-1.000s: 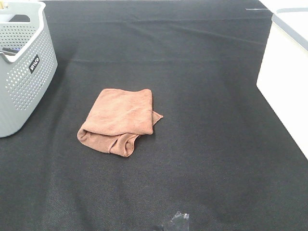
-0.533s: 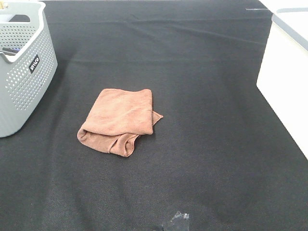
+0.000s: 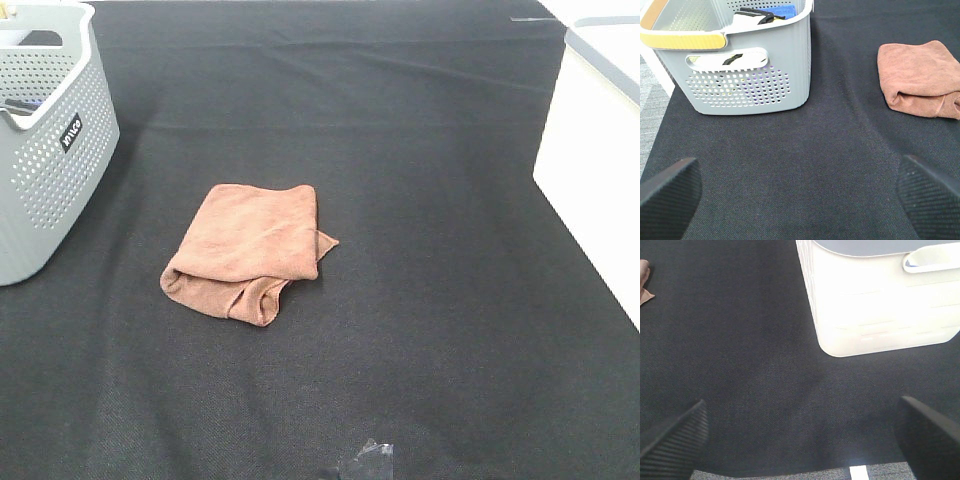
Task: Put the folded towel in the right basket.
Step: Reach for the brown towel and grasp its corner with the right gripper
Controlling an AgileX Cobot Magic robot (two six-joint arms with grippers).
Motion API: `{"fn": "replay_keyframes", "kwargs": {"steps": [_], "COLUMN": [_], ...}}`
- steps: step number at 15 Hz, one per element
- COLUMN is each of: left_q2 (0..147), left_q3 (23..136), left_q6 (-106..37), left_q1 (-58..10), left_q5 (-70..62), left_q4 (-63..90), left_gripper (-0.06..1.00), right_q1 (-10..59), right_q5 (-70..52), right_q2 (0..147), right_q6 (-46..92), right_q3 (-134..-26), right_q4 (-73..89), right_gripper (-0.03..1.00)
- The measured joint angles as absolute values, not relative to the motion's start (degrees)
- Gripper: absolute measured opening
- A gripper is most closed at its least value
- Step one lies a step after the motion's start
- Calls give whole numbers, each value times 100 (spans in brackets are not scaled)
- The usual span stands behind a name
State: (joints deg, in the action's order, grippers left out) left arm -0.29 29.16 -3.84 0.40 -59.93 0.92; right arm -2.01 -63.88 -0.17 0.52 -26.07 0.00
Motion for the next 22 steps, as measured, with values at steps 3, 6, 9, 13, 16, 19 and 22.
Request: {"fn": "replay_keyframes", "kwargs": {"steps": [3,6,9,13,16,19,22], "left_q2": [-29,-29,-29,-29,-29,-29,-29], "left_q3": [2916,2916,2916,2916,2916,2916,2916], "left_q6": [-384,-384,-384,-384,-384,-384,-384], "left_q1": [40,40,40,40,40,40,40], "left_q5": [-5993,-5993,-5993,-5993,-5993,-5993,-5993], "left_q4": [92,92,92,92,92,92,92], "left_gripper": [99,99,99,99,99,99,99], "right_q1": [-201,-201,-201,-201,-201,-201,-201], "right_q5": [-6388,-6388,-6388,-6388,-6388,-6033,-6446], "right_q2": [-17,-17,-17,-17,-17,745,3295], "right_q6": [52,52,52,52,109,361,338], "right_q3": [-2607,-2607,-2607,-2607,-2607,-3025,-4612], "right_q4": [0,0,0,0,0,-281,252], "right_gripper": [97,97,97,97,97,97,97]}}
